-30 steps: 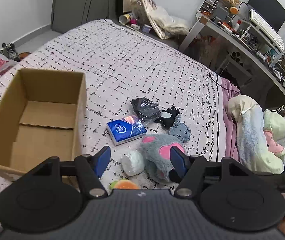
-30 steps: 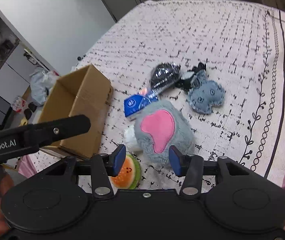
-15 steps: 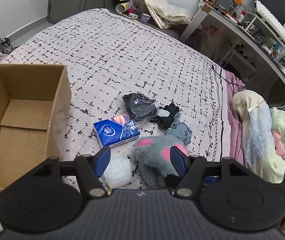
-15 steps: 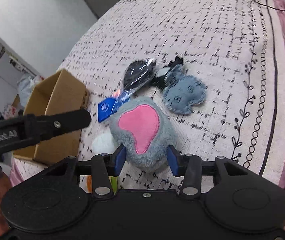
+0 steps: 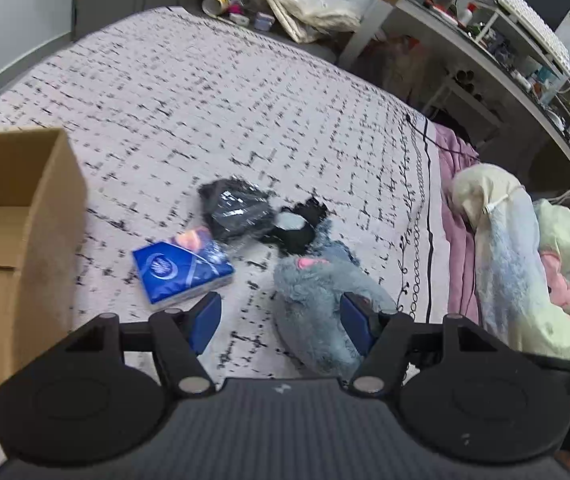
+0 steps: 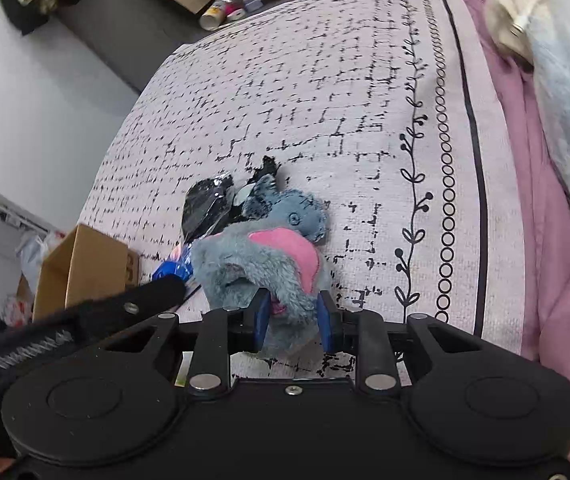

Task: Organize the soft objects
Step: 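Close the right gripper on the grey plush and lift it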

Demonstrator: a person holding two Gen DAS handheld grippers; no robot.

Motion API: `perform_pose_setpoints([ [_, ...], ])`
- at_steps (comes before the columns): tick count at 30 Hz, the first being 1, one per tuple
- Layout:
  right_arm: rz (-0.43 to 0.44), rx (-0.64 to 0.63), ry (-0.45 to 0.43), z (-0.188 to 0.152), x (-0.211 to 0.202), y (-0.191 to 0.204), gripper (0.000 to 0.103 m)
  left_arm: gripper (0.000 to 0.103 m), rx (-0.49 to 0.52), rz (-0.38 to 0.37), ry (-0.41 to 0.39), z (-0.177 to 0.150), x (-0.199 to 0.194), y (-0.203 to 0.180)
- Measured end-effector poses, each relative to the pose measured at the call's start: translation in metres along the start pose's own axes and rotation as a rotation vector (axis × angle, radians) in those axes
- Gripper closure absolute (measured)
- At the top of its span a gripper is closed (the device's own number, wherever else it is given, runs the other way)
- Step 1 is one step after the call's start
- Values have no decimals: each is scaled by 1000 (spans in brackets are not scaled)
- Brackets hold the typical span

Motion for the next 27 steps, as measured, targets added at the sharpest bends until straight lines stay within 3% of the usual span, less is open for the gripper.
perform_pose_setpoints([
  [9, 75, 146, 17, 1, 7, -21, 77, 51, -38, -34, 68, -4, 30, -8],
  [18, 118, 233, 42, 0, 23, -36, 77, 52, -86, -28, 114, -18, 53, 1],
  [20, 121, 213, 39, 1, 24, -33, 79, 64, -90, -47, 106, -19, 52, 0],
  [21, 120, 203, 39, 1, 24, -31, 81, 75, -98, -63, 112, -19, 52, -2],
  [27, 163, 185, 6, 2, 15, -26, 83, 78, -75, -54, 79, -14, 35, -13],
])
Point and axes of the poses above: each gripper's, at about its wrist camera, not at the fingertips, and x roughly the way its jaws point, y to its left, z to its top, the point moved 4 cm from there along x, roughly the way its jaws point, and after that the axes turned 12 degrees about -x, right-handed, at the moved point
